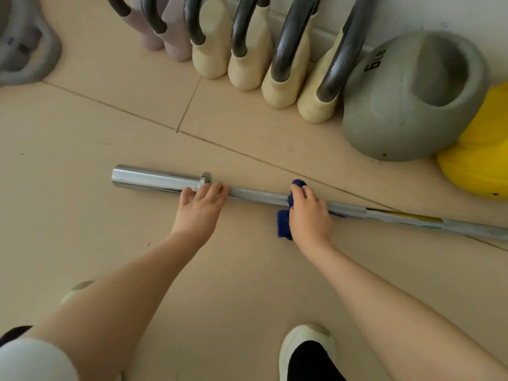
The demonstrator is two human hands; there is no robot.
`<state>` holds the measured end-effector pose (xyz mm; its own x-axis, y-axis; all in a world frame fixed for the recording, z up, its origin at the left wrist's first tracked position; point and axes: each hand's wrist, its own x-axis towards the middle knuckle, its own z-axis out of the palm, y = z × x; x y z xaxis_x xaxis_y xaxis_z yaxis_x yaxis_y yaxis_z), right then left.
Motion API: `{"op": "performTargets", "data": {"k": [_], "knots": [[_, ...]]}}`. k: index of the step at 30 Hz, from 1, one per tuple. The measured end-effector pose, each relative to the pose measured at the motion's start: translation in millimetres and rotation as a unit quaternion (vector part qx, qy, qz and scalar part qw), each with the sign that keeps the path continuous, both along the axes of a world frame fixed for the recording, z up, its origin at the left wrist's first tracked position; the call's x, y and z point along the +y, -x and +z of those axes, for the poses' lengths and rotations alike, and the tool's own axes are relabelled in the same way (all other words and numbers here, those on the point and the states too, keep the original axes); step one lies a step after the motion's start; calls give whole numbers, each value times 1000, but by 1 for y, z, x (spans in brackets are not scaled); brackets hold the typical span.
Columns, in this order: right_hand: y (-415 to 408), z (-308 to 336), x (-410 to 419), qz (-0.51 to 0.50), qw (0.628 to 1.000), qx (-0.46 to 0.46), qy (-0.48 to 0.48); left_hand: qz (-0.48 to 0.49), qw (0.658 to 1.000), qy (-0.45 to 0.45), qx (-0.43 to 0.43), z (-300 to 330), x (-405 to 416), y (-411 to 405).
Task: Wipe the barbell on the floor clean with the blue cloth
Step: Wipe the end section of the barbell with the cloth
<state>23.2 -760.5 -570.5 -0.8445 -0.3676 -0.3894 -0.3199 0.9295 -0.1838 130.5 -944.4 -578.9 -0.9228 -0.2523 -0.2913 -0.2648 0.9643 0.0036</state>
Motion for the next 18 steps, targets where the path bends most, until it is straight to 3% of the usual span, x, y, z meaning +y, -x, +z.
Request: {"op": "performTargets", "data": {"k": [4, 7, 10, 14, 18], "knots": [[-21, 0, -41, 83, 995, -20, 53, -15, 997, 0, -79, 10, -2, 3], [-40, -1, -63, 129, 990, 20, 44, -11, 999, -2, -36, 11, -16, 7], [-38, -9, -69, 133, 990, 1, 44, -50, 999, 6, 14, 6, -29, 13], [-14, -2, -71, 162, 985, 33, 40, -81, 996, -3, 24, -1, -38, 19], [-15, 1, -86, 113, 993, 0, 23, -56, 998, -29, 16, 2, -38, 10]]}}
